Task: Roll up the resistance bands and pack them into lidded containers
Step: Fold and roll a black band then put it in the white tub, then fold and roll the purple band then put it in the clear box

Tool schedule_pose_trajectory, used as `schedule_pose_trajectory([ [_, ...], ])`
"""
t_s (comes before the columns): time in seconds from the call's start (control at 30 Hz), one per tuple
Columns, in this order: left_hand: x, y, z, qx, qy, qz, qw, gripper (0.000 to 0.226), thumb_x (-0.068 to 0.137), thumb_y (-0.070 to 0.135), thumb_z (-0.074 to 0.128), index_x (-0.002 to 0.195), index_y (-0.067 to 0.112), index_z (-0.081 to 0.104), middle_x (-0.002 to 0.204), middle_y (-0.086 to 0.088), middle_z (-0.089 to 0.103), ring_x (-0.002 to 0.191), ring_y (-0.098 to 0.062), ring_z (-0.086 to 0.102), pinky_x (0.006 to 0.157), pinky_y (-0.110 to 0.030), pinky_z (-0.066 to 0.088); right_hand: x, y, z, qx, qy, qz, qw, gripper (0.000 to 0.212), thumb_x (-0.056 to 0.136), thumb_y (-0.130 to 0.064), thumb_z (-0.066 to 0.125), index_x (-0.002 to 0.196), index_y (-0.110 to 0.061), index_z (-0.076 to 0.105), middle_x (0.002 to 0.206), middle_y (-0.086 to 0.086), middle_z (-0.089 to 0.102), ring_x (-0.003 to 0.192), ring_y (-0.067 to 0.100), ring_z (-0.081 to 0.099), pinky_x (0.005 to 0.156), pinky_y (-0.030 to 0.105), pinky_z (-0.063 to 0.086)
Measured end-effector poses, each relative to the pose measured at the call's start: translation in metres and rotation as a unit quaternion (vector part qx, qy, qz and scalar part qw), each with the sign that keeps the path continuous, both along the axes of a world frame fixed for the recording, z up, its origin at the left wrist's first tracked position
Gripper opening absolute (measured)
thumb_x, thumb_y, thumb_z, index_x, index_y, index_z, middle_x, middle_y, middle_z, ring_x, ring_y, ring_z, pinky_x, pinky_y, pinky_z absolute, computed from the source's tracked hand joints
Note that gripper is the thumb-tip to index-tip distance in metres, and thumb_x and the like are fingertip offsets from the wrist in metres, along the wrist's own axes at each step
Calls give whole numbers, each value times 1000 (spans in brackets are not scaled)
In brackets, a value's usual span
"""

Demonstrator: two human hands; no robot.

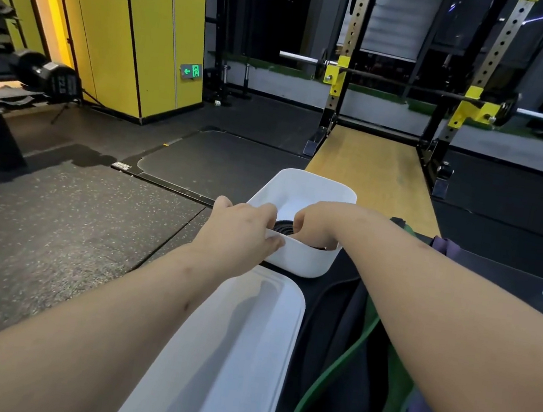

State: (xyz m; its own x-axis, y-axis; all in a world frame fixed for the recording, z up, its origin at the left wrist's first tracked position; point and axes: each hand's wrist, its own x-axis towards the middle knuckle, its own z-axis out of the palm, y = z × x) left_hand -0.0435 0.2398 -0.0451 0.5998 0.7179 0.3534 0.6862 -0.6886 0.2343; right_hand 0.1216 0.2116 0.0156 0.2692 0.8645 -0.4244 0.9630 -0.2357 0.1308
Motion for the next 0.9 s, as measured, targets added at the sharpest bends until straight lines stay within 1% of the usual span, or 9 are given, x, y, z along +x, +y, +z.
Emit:
schedule_pose_trajectory([
  [0.07,0,-3,1,3,-1,5,1000,24,100,45,49,96,22,50,79,4,56,84,-23,48,93,-39,32,1,-3,-3,18,-12,12,1000,40,102,-47,49,132,-24,62,129,-1,63,107,23,56,83,34,40],
  [0.2,-3,-5,0,1,-5,8,1000,23,102,43,47,101,20,53,87,1,57,73,-10,32,87,-36,29,-1,-7,-4,11,-14,13,1000,41,103,-48,45,132,-24,63,129,0,64,115,24,57,85,34,40],
  [0.4,-4,-5,-3,2,5,-6,1000,23,101,42,47,95,21,52,84,4,57,90,-23,49,94,-38,30,2,-14,3,13,-20,29,999,44,108,-42,34,143,-28,58,142,-3,58,130,24,52,99,35,39],
  [0.47,-4,-5,-7,6,3,-22,1000,18,100,39,45,92,23,51,87,7,57,94,-19,51,96,-37,28,4,-20,2,33,3,29,999,40,108,-41,35,130,-29,67,130,-5,63,124,24,54,93,33,39],
  [0.53,-4,-7,-9,5,1,-40,999,12,99,34,45,94,26,52,91,10,56,99,-15,50,99,-36,26,6,-27,-2,47,18,28,998,35,108,-36,36,107,-30,70,110,-6,63,112,24,55,89,33,40],
  [0.63,-3,-12,-10,17,-3,-60,998,12,97,32,45,100,27,56,96,12,57,105,-11,50,102,-33,23,6,-40,-7,79,20,20,996,35,109,-29,33,88,-25,61,98,-3,58,103,25,53,84,34,42],
  [0.67,-2,-14,-9,23,-4,-63,998,14,96,32,46,102,27,57,99,12,58,107,-11,50,102,-32,22,6,-44,-7,97,32,13,995,35,108,-28,33,87,-23,60,99,-2,59,103,26,54,85,35,44],
  [0.77,-2,-22,-1,34,-1,-63,997,19,96,35,46,108,26,59,108,12,59,114,-11,49,101,-32,20,8,-61,-3,151,69,0,986,36,107,-29,36,126,-24,66,129,3,65,119,27,57,100,41,49],
  [0.9,-5,-42,15,42,3,-54,998,24,96,37,46,115,28,59,112,13,57,116,-11,48,100,-33,22,7,-92,7,211,87,-14,973,47,106,-35,40,153,-35,44,160,0,44,142,26,44,114,41,40],
])
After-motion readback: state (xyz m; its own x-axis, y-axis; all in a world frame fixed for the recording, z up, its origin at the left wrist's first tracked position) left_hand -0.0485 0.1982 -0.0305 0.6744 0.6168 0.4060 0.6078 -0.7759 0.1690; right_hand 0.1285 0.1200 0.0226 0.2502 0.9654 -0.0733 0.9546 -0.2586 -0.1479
